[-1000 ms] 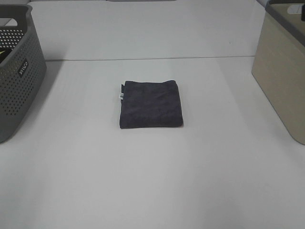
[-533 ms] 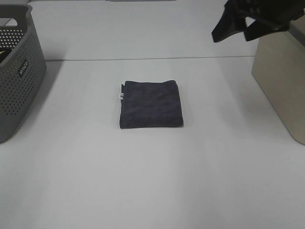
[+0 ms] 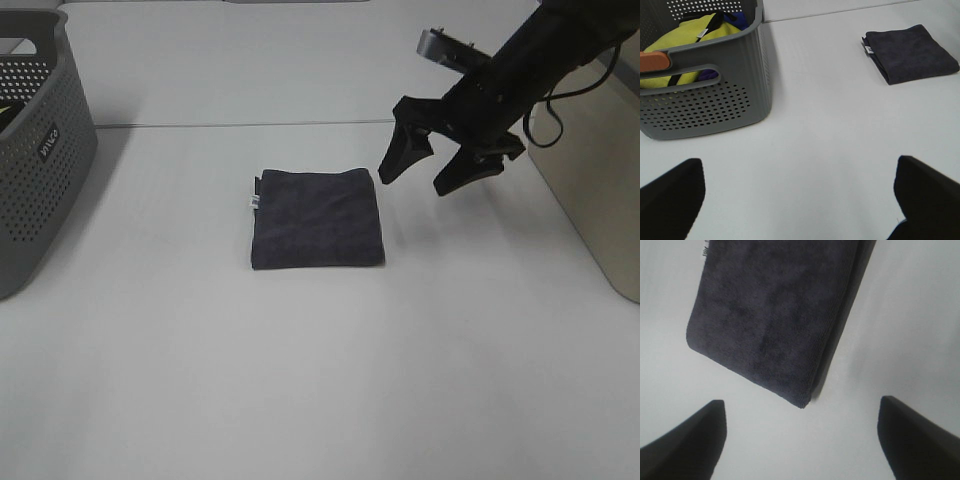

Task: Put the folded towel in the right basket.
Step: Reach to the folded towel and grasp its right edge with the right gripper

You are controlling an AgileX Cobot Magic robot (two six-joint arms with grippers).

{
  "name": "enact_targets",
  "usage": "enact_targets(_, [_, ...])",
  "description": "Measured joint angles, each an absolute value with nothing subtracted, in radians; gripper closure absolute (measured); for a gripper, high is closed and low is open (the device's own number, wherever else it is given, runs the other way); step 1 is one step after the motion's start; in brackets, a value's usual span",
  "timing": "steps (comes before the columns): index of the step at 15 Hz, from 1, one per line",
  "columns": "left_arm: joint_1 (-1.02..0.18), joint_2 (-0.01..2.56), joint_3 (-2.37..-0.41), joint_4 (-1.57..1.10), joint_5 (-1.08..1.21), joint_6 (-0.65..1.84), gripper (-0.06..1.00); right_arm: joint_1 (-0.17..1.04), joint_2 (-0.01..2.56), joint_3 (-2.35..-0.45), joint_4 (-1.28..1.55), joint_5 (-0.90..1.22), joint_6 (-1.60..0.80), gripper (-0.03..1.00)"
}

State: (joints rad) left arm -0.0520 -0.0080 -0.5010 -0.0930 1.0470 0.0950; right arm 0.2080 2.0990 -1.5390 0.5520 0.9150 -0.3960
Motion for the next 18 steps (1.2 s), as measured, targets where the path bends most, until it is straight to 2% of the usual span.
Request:
enact_targets(7, [-0.052,-0.008,-0.501,-0.093,1.047,0.095,-0.03,0.208,2.373,-1.779,0.649,0.965,-0.375,0.19])
enact_targets(11, [-0.052,-0.008,-0.501,-0.093,1.047,0.095,-0.03,0.208,2.445,-1.824,0.712,0.966,-0.384,0.21])
enact_targets(13, [-0.052,-0.008,-0.501,-0.093,1.047,0.095,-0.03,0.208,2.464,-1.828,0.782,0.968,-0.411,0.25])
enact_targets(15, [-0.052,-0.008,-0.501,-0.093,1.047,0.095,-0.03,0.217,2.473,-1.828,0.799,0.960,-0.427,0.40])
enact_targets(16, [-0.052,-0.008,-0.501,-0.093,1.047,0.095,-0.03,0.224,2.477,-1.828,0.799,0.955,-0.428,0.52])
enact_targets(18, [-0.052,-0.008,-0.501,-0.093,1.047,0.095,-0.03,0.232,2.478,-1.828,0.799,0.954,-0.428,0.84])
